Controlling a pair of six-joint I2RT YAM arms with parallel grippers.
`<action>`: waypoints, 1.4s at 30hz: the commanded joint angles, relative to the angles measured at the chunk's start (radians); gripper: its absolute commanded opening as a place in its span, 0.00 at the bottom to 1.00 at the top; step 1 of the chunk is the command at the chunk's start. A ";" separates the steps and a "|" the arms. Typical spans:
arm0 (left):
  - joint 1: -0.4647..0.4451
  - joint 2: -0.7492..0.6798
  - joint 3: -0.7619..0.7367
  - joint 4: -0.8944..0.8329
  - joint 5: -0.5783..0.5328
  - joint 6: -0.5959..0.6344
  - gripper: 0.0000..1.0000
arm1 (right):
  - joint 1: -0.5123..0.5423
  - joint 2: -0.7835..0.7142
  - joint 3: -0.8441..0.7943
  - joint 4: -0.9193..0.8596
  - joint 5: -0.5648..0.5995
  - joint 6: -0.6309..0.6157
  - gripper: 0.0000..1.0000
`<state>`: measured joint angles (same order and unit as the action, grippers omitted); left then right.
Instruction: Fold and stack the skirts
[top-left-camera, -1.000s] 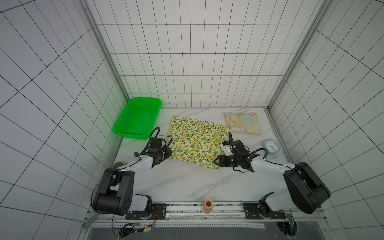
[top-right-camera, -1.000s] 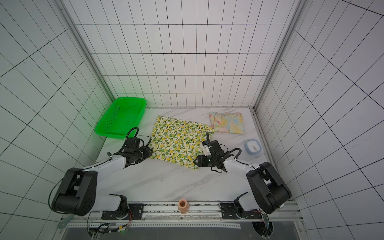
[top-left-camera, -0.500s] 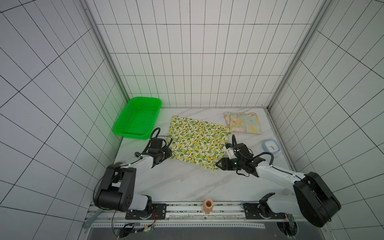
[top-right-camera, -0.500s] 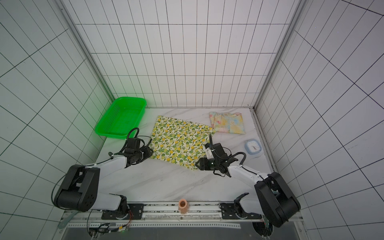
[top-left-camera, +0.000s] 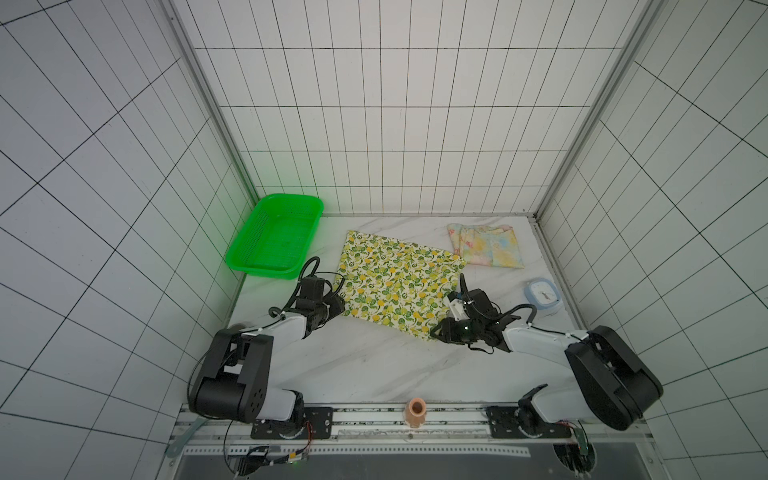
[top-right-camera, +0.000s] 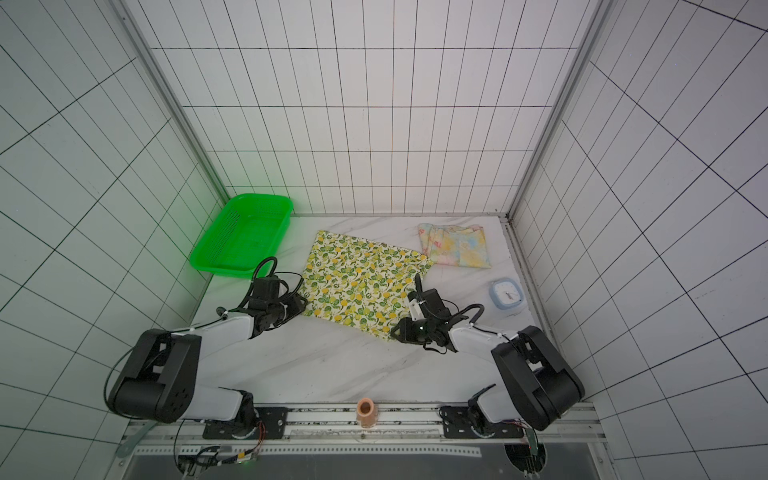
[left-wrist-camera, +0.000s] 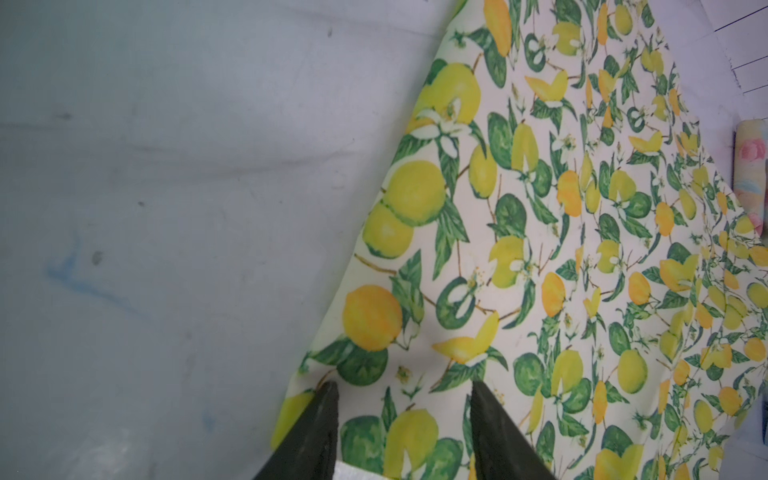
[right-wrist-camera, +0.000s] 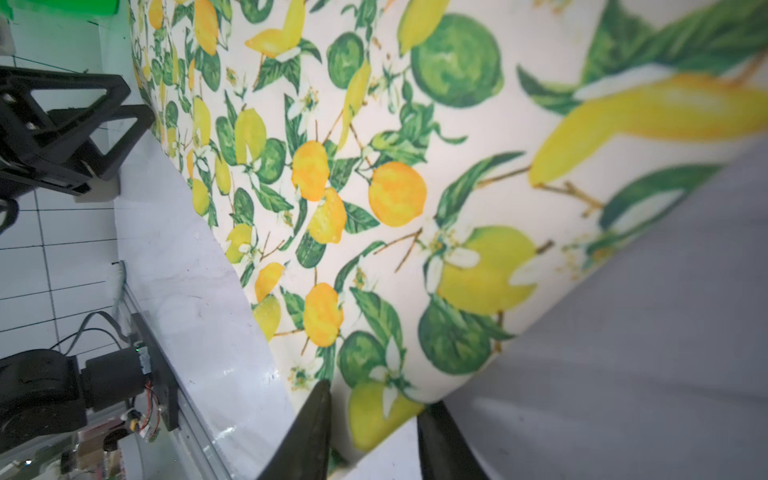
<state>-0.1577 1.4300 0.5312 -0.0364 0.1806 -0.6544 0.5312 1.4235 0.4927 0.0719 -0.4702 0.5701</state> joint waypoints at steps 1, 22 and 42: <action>-0.001 0.007 -0.038 -0.058 0.020 -0.010 0.51 | 0.009 -0.008 0.023 -0.024 -0.002 -0.026 0.00; -0.009 -0.229 -0.077 -0.377 0.021 0.093 0.57 | -0.116 -0.140 0.097 -0.344 0.116 -0.205 0.39; -0.012 -0.214 0.010 -0.462 -0.105 0.095 0.52 | -0.088 -0.204 -0.078 -0.150 -0.059 -0.048 0.43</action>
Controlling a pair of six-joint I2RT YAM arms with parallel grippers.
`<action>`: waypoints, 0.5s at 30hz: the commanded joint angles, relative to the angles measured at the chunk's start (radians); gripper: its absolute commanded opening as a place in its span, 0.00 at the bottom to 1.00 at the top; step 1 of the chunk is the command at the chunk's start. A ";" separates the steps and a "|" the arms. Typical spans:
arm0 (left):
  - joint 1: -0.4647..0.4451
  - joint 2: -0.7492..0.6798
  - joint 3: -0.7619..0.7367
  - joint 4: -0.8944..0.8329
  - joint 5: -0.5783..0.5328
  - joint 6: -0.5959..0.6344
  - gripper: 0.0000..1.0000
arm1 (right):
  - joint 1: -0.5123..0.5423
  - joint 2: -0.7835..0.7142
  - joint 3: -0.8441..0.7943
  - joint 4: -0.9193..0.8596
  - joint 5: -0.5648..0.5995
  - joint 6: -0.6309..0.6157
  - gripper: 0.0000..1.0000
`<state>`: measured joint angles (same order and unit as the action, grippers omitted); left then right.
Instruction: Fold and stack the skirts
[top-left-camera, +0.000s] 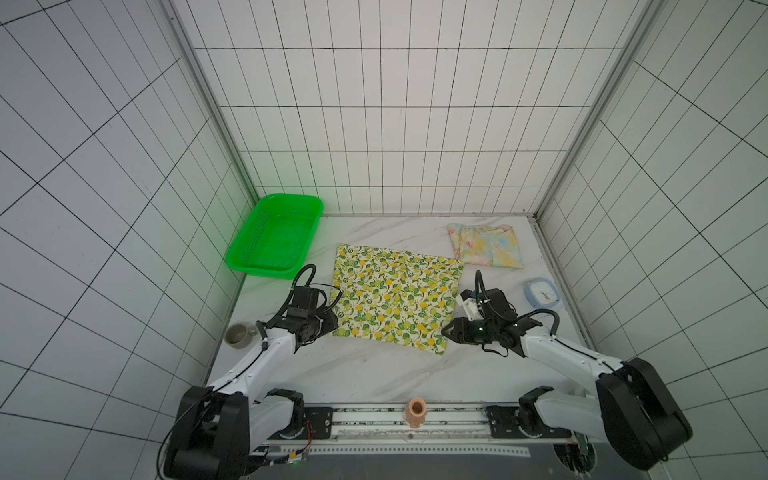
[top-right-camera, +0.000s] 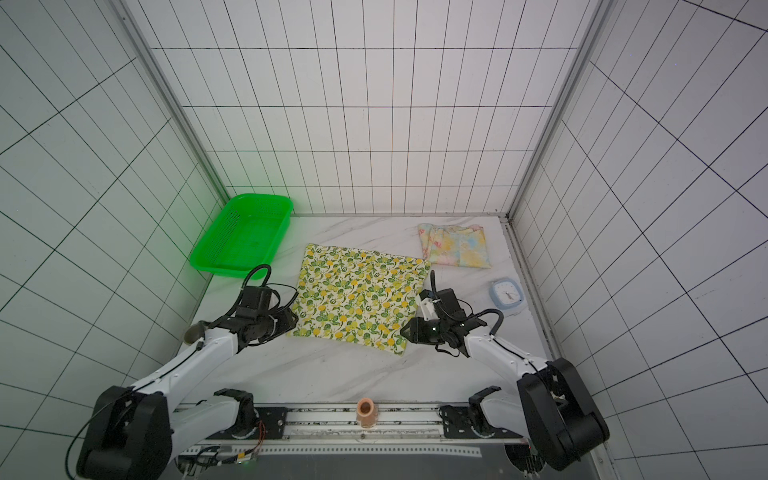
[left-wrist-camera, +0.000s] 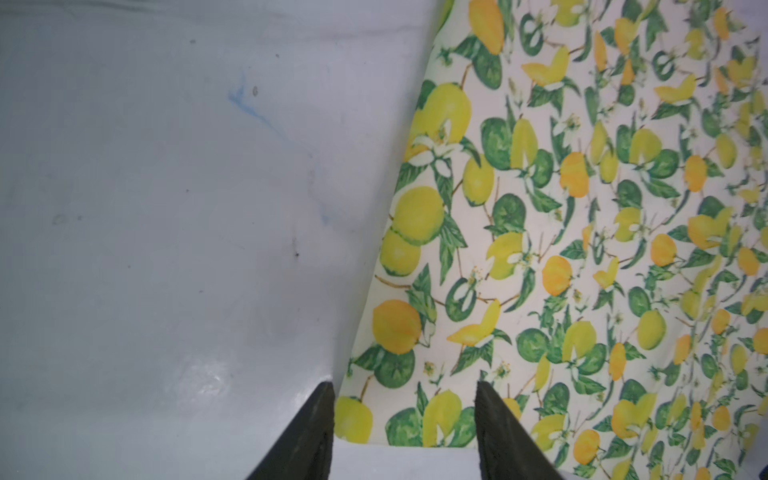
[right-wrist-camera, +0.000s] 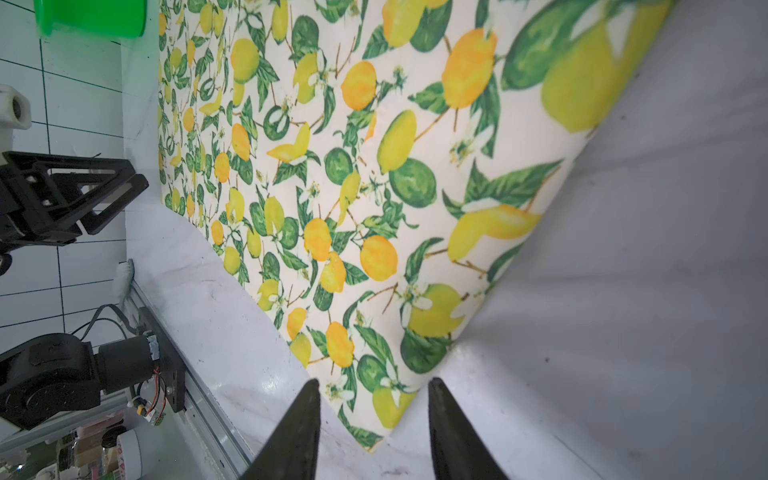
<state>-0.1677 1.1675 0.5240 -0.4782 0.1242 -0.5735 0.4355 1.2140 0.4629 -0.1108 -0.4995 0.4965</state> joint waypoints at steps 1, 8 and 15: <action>-0.003 0.067 0.015 -0.013 -0.056 0.017 0.52 | 0.008 0.007 -0.052 0.040 -0.038 0.028 0.43; -0.006 0.058 -0.040 0.078 -0.028 0.010 0.48 | 0.008 0.043 -0.054 0.052 -0.057 0.014 0.43; -0.016 0.036 -0.087 0.119 0.018 -0.011 0.29 | 0.017 0.058 -0.076 0.086 -0.086 0.039 0.43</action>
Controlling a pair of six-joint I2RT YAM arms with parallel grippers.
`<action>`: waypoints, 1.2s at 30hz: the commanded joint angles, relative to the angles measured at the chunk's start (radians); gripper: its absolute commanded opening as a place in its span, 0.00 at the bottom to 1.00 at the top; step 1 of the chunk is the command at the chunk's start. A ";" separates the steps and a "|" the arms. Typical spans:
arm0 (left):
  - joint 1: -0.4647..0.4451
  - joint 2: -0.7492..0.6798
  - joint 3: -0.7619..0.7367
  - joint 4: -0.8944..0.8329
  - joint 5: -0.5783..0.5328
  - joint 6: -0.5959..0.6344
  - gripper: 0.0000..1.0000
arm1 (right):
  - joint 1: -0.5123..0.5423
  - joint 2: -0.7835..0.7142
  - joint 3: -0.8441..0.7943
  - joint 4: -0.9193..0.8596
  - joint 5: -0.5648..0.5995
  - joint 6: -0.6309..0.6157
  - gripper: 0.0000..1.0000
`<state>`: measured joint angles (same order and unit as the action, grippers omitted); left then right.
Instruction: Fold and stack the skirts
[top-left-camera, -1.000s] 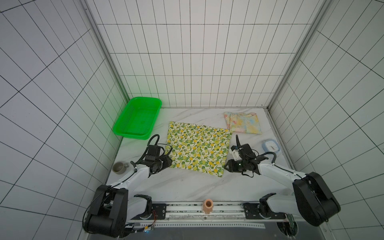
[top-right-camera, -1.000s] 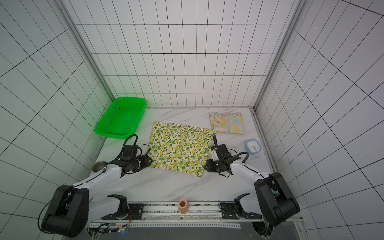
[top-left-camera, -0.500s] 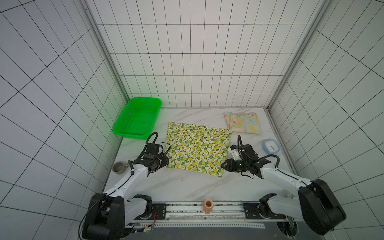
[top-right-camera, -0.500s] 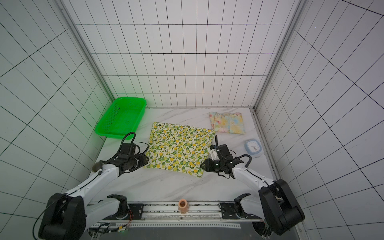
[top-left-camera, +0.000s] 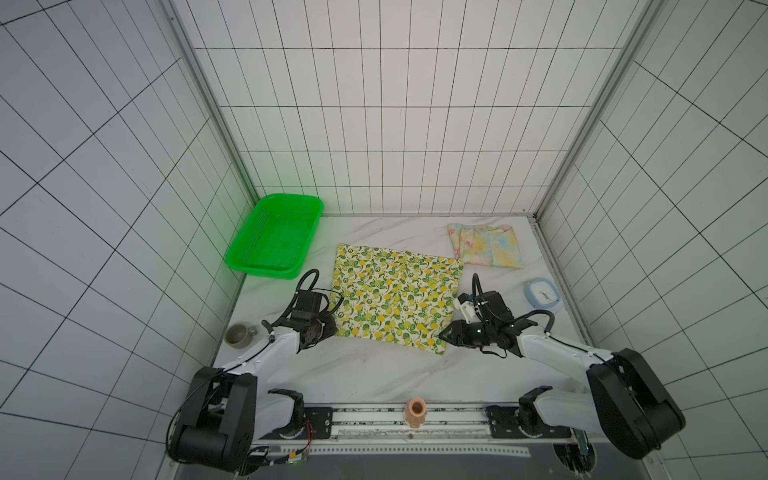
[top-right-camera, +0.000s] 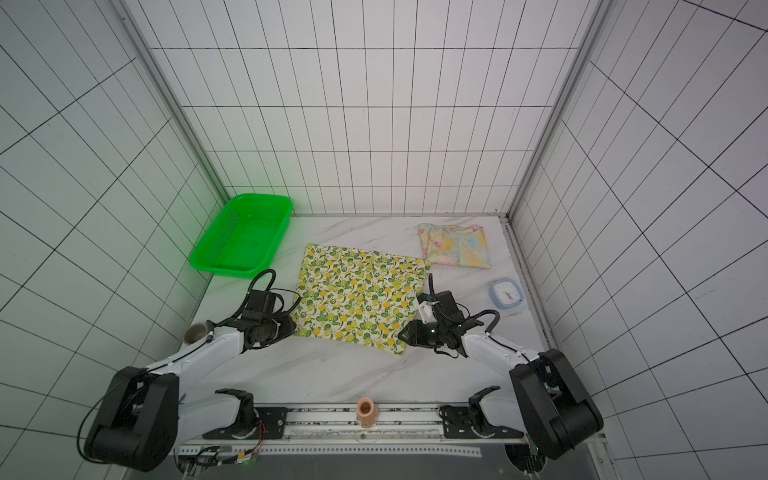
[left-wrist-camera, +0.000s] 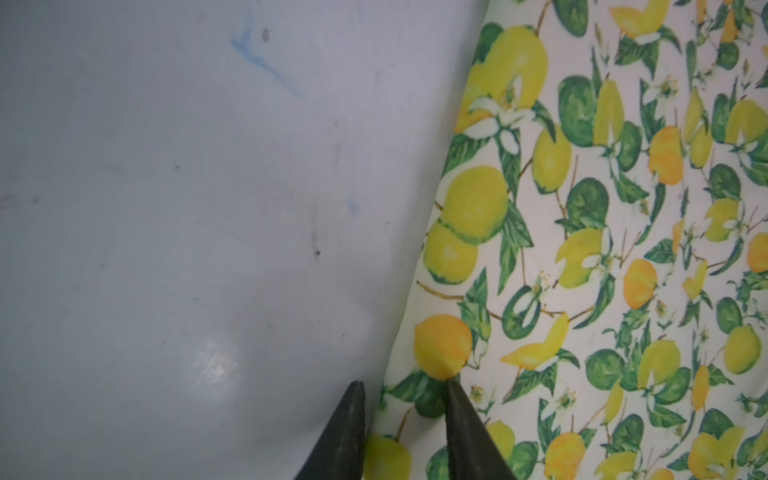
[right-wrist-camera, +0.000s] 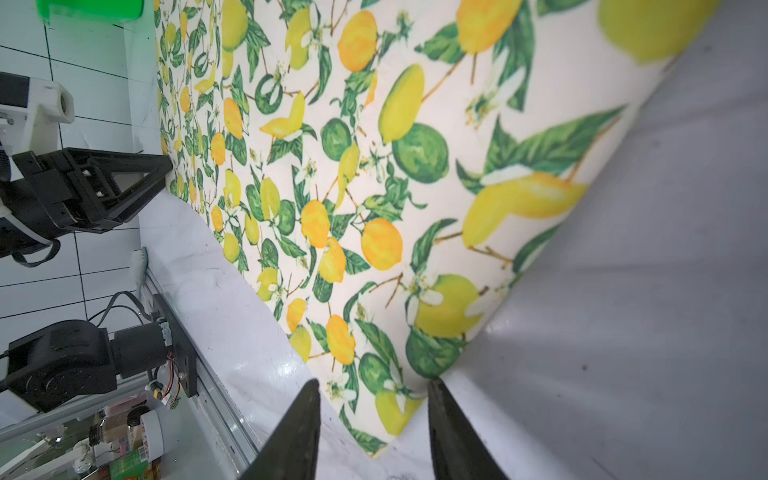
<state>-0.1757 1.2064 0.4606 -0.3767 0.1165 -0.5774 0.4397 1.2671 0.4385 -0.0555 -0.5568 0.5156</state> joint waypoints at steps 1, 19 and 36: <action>-0.010 0.000 -0.026 0.019 0.030 -0.007 0.28 | 0.018 0.009 -0.056 0.035 -0.029 0.026 0.43; -0.022 0.032 -0.047 0.061 0.097 -0.016 0.03 | 0.051 -0.037 -0.119 0.009 0.024 0.096 0.47; -0.024 -0.043 -0.007 0.049 0.136 -0.067 0.00 | 0.055 0.012 0.028 0.021 0.101 0.085 0.00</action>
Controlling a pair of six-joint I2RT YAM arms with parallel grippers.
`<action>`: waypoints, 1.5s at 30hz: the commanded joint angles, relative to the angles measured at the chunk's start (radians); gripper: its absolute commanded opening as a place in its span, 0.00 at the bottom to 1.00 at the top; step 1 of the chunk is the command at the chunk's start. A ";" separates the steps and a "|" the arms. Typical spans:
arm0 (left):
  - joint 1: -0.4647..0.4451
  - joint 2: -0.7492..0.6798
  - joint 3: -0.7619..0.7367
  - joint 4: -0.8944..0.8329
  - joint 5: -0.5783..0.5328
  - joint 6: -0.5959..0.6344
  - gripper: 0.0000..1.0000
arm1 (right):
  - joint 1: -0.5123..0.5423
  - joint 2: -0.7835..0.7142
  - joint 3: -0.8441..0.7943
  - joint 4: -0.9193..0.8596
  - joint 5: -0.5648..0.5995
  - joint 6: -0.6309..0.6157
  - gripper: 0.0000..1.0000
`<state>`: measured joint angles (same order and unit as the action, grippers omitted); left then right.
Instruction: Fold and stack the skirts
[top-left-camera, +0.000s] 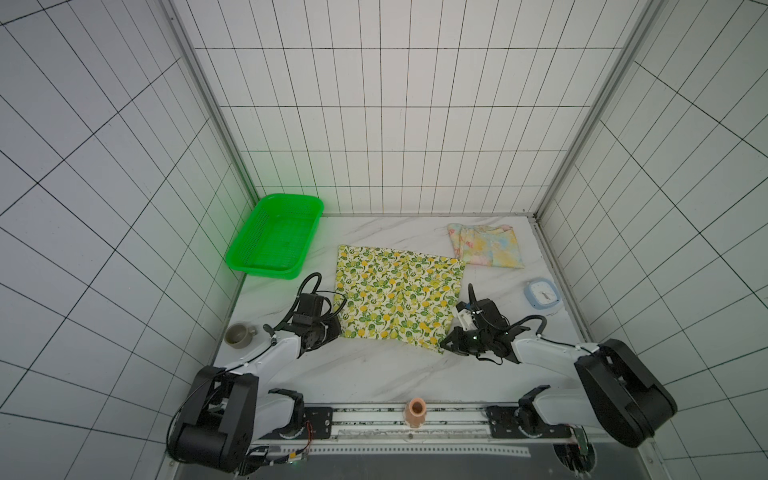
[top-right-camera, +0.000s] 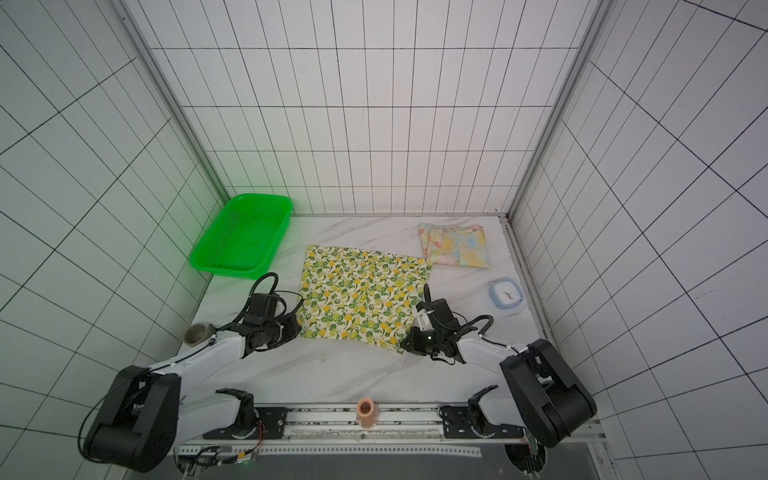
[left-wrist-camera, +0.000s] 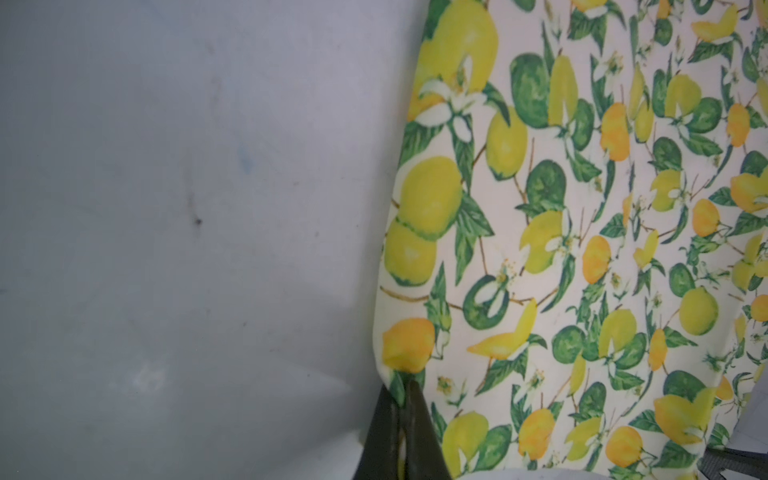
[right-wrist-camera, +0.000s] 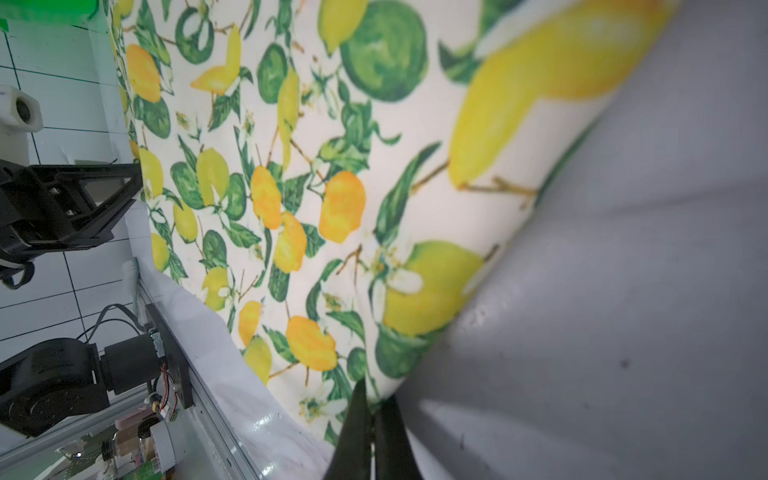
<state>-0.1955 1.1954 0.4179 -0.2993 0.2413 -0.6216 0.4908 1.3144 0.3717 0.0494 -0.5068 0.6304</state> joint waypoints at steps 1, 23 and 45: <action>-0.002 -0.040 0.061 -0.038 0.009 -0.028 0.00 | -0.002 -0.054 0.131 -0.121 0.070 -0.045 0.00; 0.232 -0.158 0.705 -0.003 0.084 -0.136 0.00 | -0.215 -0.152 0.920 -0.485 -0.022 -0.301 0.00; 0.254 0.261 1.073 0.102 0.108 -0.147 0.00 | -0.352 0.398 1.496 -0.467 -0.214 -0.325 0.00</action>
<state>0.0338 1.4338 1.4284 -0.2775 0.4179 -0.7616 0.1802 1.6627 1.6951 -0.4255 -0.7048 0.3275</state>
